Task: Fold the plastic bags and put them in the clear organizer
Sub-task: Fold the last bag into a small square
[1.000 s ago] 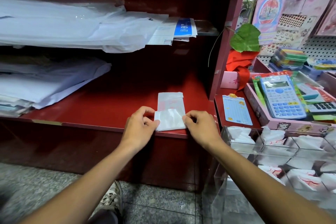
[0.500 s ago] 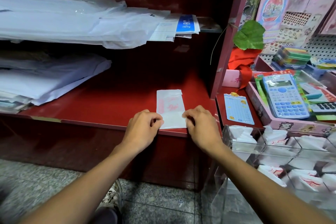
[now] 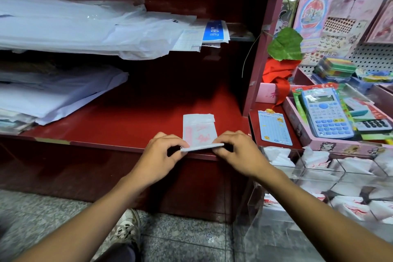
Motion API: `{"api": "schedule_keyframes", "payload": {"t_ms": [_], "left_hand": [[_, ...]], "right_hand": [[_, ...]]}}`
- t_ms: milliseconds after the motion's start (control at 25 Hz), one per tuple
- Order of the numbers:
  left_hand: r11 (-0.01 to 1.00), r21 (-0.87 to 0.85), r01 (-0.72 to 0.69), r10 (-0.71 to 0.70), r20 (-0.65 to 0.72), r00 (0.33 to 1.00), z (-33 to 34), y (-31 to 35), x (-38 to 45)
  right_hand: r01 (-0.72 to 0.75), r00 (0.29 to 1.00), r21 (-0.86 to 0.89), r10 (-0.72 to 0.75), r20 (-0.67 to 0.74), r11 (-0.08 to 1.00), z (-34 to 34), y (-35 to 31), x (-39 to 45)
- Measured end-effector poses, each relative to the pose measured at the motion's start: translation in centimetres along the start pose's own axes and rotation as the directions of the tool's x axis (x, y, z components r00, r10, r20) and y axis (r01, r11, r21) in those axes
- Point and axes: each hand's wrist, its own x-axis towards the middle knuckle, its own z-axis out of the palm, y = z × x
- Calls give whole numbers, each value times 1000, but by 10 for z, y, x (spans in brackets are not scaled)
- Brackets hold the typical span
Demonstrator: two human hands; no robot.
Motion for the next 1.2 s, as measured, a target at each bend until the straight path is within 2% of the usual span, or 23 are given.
{"api": "schedule_keyframes", "payload": {"t_ms": [80,160,320,480,640,840,920,1040,1160,1200], "left_hand": [[995,-77,59,-59,7,998,-1,6,1],[990,-95,104,-105,3,994,-1,10,2],[940,-244,237,-253,-39,967,-1,20,7],[908,-244,341,-365,-61,929,3,25,12],[913,-226,339,-361,-64,930,3,26,14],[919,-204,339,-349,-15,937,4,24,14],[947,-114,301,-301,16,953,5,22,12],[982,82,168,-174,60,983,1,19,6],[985,160,63,-89,160,983,-3,16,3],[985,167,50,-76,156,985,-3,15,2]], "right_hand": [[-60,998,130,63,-19,990,-2,0,0],[-122,992,162,127,-23,979,-2,-2,0],[-225,964,273,253,-75,935,-2,-8,6],[-287,937,315,333,-102,905,3,-11,9],[-295,930,382,355,-97,876,0,-15,6],[-274,948,229,303,-101,934,1,-16,5],[-249,960,111,260,-102,962,3,-14,5],[-100,994,-147,94,-52,984,4,-13,1],[27,999,-236,-16,45,971,-3,-11,-6],[52,996,-248,-33,79,967,-6,-9,-7]]}}
